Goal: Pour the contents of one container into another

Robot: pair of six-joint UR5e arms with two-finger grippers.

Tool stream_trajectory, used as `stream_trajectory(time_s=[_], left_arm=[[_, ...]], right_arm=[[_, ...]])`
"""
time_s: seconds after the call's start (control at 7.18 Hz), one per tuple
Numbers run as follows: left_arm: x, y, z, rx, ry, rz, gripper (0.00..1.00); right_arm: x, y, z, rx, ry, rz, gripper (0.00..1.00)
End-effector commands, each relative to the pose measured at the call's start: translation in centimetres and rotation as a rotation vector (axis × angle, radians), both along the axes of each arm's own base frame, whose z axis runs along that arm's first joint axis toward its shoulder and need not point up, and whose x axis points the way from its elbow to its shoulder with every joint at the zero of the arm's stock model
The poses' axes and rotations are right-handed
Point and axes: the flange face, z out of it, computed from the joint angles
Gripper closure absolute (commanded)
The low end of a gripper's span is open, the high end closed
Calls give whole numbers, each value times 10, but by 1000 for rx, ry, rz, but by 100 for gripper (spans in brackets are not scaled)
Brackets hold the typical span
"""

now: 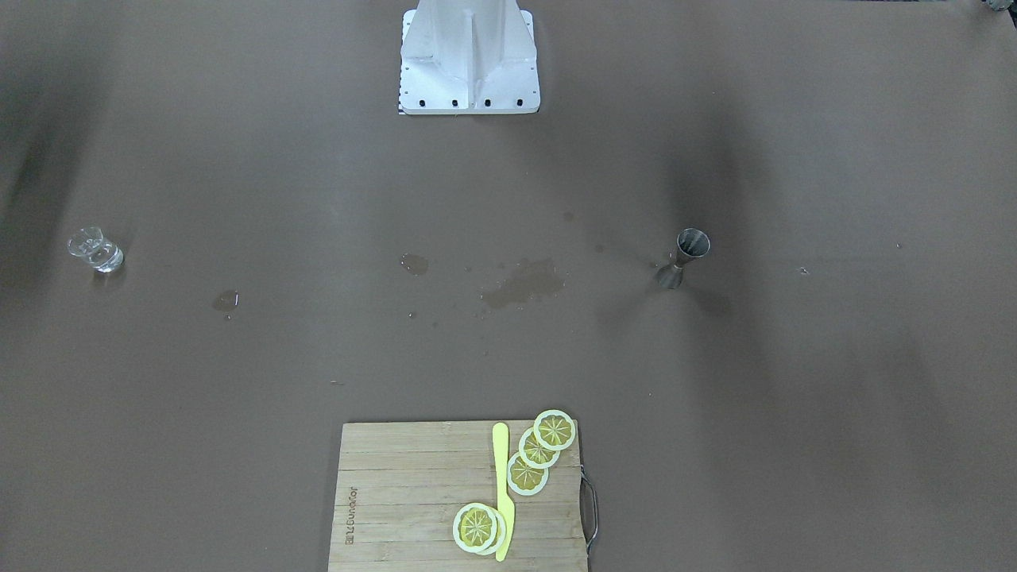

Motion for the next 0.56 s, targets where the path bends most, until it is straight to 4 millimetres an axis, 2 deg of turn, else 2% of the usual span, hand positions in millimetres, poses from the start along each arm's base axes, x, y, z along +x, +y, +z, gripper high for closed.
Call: stream_trajectory(time_s=[0.0,0.42], left_arm=[[0,3,7,-9,3,4,2],[0,3,14,-24,-5,5,2]], right_arm=[[0,0,1,-2,0,0,0],[0,0,1,-2,2,0,0]])
